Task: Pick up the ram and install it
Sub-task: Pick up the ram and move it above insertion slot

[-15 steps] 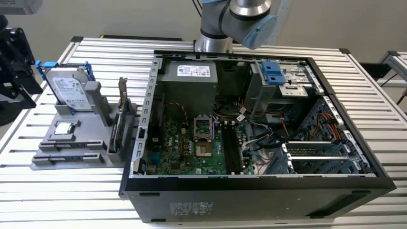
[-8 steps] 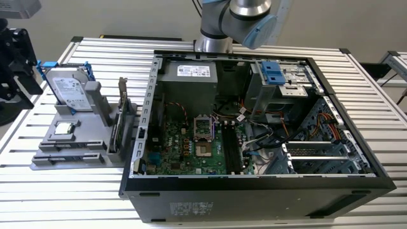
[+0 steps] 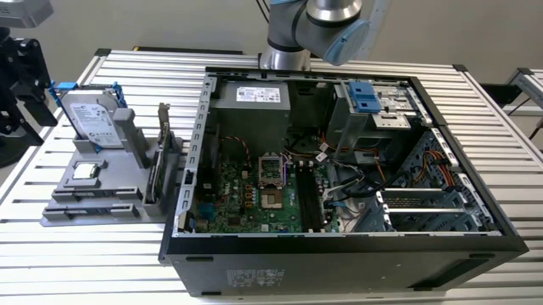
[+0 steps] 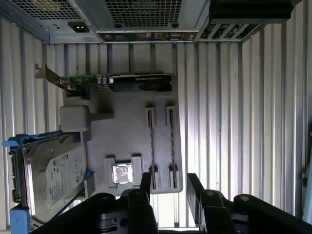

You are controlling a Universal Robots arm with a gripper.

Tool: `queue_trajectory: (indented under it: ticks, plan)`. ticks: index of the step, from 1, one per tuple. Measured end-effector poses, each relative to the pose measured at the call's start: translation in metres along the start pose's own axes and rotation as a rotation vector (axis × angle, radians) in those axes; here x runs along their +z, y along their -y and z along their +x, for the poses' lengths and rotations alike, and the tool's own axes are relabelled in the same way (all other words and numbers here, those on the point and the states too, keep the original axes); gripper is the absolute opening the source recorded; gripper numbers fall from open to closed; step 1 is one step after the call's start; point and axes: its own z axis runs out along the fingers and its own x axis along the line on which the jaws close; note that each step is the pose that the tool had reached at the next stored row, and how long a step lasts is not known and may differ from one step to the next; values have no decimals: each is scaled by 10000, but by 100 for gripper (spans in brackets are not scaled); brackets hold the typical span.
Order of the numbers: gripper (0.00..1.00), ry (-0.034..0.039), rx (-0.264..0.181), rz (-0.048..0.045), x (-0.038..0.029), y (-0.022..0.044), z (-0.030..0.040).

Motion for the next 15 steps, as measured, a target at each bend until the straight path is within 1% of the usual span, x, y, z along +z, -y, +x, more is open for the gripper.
queue_trajectory:
  ticks: [2,7,15]
  plan:
    - [100,-2,3,1,10,0,0]
    - [100,12,2,147,56,3,1]
    - [100,10,-134,164,120,4,2]
